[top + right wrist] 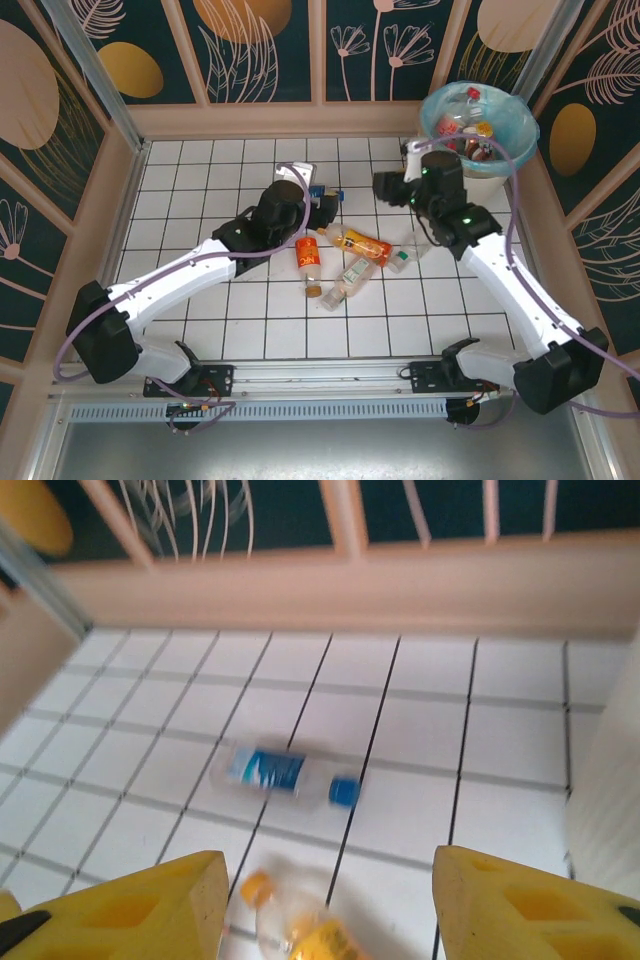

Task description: Put the plastic bottles in the bin

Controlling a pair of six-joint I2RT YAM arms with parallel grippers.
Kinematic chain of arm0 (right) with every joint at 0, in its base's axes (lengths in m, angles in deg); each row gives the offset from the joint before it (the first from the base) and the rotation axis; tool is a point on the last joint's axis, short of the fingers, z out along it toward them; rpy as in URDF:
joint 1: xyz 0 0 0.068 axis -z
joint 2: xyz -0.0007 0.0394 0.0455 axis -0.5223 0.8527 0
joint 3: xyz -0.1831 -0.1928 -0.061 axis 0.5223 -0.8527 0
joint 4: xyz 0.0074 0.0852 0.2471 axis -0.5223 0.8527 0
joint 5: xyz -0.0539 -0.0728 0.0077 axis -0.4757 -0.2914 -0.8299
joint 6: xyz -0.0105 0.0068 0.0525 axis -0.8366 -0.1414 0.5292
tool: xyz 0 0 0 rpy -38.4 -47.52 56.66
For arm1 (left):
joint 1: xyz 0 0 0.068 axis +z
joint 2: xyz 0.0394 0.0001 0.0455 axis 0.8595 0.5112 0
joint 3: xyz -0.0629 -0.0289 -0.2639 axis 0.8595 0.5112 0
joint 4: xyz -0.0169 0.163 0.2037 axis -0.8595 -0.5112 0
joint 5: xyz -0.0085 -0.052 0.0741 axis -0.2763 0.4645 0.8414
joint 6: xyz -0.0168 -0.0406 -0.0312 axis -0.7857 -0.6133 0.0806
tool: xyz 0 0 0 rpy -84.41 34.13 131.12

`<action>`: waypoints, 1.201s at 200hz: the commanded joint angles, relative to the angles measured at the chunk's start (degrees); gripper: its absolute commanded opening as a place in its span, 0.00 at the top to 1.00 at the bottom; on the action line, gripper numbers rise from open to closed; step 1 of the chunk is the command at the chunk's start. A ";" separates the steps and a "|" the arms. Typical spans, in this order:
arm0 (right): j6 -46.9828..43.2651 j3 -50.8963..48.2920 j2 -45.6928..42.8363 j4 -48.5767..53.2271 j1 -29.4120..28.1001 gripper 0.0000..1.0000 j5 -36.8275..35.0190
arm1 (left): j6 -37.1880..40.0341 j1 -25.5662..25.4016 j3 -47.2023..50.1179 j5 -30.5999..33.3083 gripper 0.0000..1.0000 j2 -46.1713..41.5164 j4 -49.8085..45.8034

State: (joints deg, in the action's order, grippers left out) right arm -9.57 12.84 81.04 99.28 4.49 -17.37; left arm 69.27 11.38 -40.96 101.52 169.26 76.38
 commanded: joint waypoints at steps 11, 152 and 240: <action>-3.24 -4.17 -0.84 1.02 -6.62 0.42 -1.70 | -2.08 0.39 3.22 4.20 0.11 -1.25 -1.30; -48.98 -10.30 -0.51 8.81 -25.81 0.42 -3.54 | -5.11 7.60 19.74 12.66 0.09 -10.79 2.79; -59.74 -17.54 0.15 2.34 -23.37 0.41 -4.58 | 2.37 12.45 21.68 10.76 0.05 -2.69 15.94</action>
State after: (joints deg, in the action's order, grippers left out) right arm -65.32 -3.03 81.63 105.14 -20.52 -21.67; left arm 67.34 23.60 -19.23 113.02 163.27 85.87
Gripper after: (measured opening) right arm 0.587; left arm 0.938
